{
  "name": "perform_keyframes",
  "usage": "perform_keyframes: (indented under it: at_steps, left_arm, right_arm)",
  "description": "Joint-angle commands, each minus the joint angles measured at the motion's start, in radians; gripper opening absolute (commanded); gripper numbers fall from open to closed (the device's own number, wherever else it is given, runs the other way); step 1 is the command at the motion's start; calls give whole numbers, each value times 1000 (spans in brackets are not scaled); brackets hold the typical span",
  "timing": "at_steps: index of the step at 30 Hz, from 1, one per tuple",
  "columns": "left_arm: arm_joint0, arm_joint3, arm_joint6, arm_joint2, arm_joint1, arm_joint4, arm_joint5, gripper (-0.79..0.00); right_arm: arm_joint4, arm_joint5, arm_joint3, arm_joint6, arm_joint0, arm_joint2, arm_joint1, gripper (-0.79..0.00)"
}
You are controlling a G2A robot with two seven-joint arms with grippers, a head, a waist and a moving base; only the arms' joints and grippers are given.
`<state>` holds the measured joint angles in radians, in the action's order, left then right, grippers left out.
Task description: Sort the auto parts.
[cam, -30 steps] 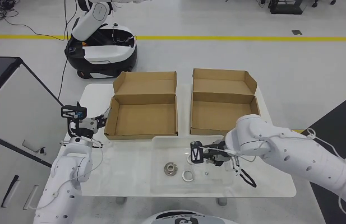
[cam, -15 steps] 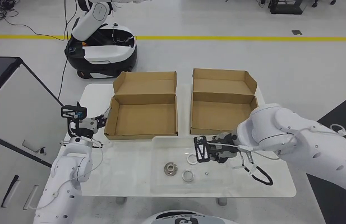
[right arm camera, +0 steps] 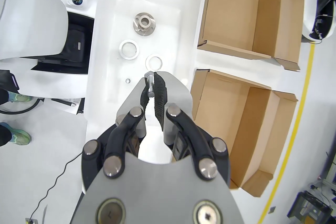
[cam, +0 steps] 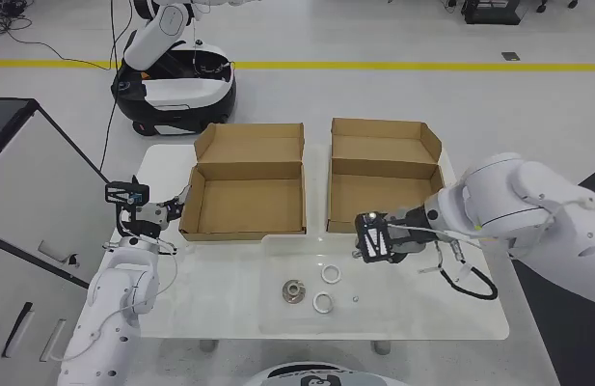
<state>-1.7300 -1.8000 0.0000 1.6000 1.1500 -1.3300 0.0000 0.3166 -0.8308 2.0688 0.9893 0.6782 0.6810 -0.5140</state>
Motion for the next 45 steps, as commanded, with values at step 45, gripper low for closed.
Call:
perform_keyframes:
  at_steps: [45]
  left_arm:
    - [0,0,0,0,0,0,0,0]
  right_arm:
    - [-346,-181,-75,-558,121,154,76,-785]
